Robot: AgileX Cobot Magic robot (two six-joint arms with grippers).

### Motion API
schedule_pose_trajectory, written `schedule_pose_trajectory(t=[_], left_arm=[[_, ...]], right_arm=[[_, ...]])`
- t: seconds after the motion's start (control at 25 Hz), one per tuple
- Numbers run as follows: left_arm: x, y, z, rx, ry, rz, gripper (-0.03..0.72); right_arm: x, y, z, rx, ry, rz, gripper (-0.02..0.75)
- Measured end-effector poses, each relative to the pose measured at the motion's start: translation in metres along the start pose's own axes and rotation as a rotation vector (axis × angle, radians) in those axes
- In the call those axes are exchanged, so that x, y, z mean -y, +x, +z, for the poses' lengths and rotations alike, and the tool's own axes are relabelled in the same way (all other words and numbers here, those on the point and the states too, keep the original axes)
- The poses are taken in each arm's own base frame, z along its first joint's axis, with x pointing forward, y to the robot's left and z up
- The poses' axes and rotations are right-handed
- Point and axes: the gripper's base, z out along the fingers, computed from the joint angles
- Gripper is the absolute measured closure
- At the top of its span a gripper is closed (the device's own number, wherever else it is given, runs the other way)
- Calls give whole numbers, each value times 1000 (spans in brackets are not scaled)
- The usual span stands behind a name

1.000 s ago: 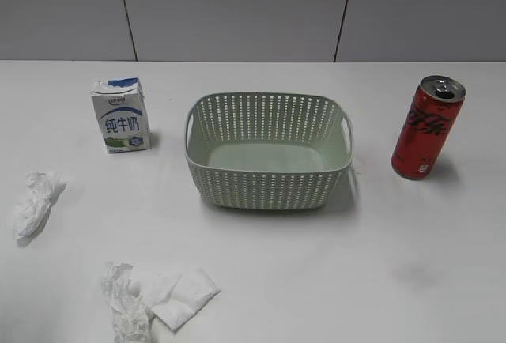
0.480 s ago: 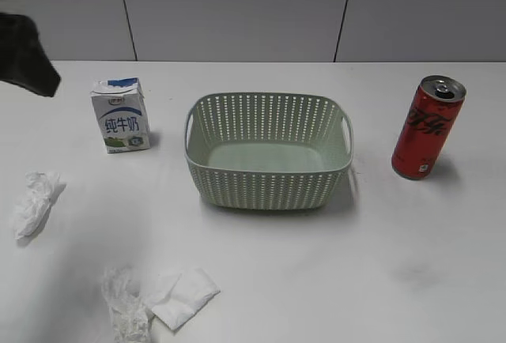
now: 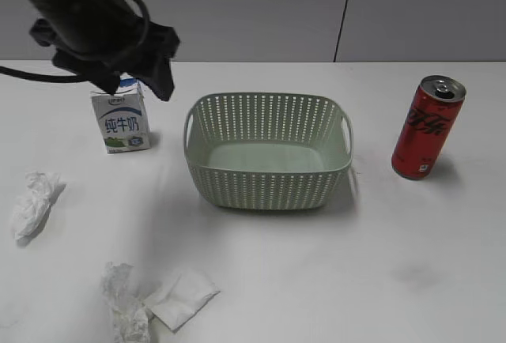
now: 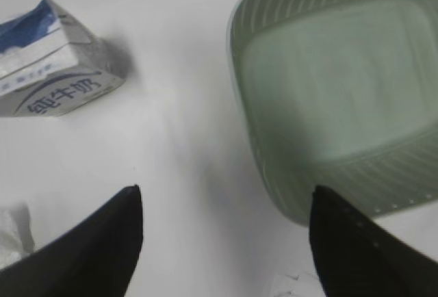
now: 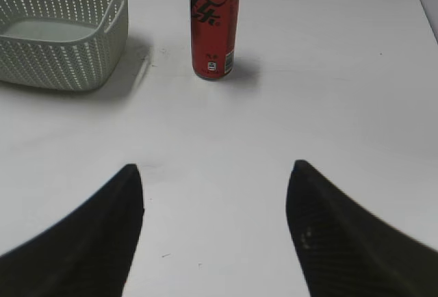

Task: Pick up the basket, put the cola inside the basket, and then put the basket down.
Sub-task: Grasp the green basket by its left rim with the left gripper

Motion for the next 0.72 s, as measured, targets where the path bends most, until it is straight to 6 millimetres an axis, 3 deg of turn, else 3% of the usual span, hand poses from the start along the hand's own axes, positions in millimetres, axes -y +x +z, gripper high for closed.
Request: schedule_pose_trajectory(t=[0.28,0.72], left_arm=[[12,-28,54,-120,-55,-111,115],[12,-31,109,-217,-82,-261,191]], right_arm=[[0,0,0,0,0,0,239],[0,0,0,0,0,0,239]])
